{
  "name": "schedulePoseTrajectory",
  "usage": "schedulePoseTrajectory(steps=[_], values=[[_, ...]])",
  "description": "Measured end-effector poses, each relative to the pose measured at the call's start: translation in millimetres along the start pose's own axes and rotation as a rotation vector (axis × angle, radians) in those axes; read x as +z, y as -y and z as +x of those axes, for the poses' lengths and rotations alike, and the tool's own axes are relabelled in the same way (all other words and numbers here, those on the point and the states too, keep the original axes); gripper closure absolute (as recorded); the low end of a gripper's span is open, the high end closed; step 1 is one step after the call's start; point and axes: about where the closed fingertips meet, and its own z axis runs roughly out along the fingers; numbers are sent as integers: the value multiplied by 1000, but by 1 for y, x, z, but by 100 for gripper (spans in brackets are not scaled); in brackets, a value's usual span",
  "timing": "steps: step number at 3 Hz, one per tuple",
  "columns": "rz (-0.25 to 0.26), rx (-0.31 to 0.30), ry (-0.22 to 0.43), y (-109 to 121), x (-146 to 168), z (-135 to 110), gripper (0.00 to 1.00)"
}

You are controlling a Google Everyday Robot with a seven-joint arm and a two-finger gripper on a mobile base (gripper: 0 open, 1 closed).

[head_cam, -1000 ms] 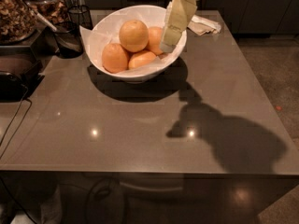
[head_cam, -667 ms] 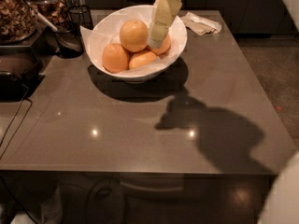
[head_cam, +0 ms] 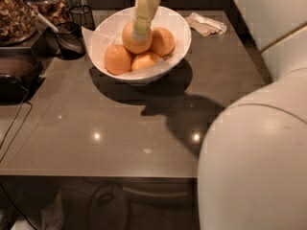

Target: Pick orange from white bowl

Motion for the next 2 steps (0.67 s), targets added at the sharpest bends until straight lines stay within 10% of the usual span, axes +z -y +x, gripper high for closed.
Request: schedulePoseTrajectory(steps=[2], values=[[-12, 38, -26, 25, 33, -7, 26]])
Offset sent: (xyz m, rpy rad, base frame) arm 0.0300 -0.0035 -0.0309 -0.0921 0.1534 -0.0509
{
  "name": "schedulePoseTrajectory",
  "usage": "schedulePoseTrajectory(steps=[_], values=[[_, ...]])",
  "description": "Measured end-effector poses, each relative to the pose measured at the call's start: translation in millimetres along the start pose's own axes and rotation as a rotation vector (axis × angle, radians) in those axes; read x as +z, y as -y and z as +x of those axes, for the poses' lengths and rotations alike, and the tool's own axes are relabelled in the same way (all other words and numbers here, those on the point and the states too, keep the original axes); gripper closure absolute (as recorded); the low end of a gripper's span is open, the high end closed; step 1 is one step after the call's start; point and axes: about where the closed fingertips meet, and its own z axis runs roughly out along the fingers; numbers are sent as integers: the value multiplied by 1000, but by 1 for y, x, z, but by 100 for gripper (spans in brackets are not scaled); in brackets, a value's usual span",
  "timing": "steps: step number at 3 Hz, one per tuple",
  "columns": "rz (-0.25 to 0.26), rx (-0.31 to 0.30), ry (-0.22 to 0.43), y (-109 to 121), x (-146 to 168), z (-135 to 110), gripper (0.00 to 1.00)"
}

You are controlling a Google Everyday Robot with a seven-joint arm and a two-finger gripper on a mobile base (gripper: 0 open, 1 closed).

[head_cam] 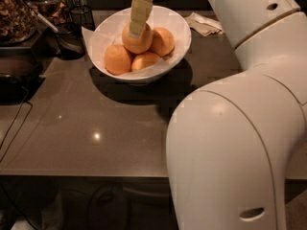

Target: Pick orange from white bowl

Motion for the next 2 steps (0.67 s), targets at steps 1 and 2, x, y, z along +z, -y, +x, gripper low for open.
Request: schedulePoseTrajectory(steps=[1, 2], values=[[-14, 14, -9, 6, 15, -1, 31], [-35, 29, -17, 8, 29, 3, 29]])
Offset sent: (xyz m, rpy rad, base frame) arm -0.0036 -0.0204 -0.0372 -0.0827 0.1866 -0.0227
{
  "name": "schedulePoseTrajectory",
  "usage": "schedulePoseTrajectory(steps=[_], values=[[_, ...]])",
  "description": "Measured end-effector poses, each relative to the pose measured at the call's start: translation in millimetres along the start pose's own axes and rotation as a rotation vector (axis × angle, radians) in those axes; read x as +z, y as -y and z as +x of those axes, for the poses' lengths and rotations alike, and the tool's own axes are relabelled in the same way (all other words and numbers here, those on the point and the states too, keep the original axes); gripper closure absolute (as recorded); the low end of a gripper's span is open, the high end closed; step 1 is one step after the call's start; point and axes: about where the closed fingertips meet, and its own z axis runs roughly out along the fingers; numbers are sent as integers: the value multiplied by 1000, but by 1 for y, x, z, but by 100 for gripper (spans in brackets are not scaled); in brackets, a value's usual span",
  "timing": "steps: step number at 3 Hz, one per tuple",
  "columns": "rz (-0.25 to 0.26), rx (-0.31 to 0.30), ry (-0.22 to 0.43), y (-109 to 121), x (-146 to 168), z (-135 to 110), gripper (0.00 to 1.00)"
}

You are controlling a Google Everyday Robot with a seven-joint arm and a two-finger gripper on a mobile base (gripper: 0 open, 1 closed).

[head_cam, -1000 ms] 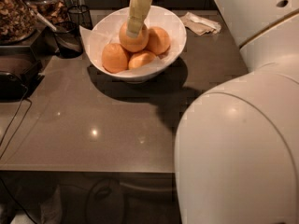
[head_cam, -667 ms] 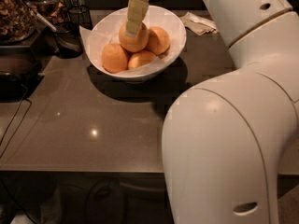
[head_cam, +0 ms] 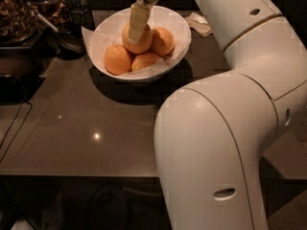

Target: Pick orange from white bowl

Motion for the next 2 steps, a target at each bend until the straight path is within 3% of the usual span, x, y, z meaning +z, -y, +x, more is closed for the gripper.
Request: schedulePoseTrajectory(steps=[2], values=[[-41, 21, -20, 1, 23, 8, 30]])
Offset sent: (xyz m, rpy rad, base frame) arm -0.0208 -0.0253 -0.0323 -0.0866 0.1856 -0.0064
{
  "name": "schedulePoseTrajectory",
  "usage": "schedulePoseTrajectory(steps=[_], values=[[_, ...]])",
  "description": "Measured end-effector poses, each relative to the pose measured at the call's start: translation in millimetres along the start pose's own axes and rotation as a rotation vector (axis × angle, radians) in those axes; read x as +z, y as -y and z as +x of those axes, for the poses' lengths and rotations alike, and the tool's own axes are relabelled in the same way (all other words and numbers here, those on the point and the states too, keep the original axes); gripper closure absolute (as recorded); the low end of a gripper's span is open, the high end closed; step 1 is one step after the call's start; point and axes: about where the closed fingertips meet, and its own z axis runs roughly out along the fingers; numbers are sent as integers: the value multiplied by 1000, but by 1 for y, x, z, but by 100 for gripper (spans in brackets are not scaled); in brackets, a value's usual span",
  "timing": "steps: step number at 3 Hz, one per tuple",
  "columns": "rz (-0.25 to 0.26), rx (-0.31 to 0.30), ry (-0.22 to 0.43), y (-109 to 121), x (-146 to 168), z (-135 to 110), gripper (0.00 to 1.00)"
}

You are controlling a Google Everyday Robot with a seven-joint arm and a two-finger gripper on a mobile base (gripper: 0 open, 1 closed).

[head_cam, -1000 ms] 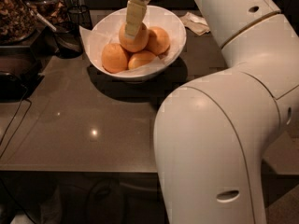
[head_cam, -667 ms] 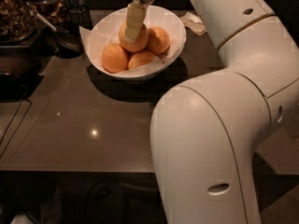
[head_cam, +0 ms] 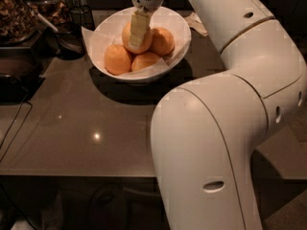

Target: Pick orange from white bowl

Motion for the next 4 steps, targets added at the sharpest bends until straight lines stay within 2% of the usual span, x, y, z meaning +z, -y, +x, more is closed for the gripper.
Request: schedulePoseTrajectory(steps=[2, 4], values=[[-29, -5, -20, -3, 16, 0, 28], [-27, -96, 17, -18, 10, -7, 70]])
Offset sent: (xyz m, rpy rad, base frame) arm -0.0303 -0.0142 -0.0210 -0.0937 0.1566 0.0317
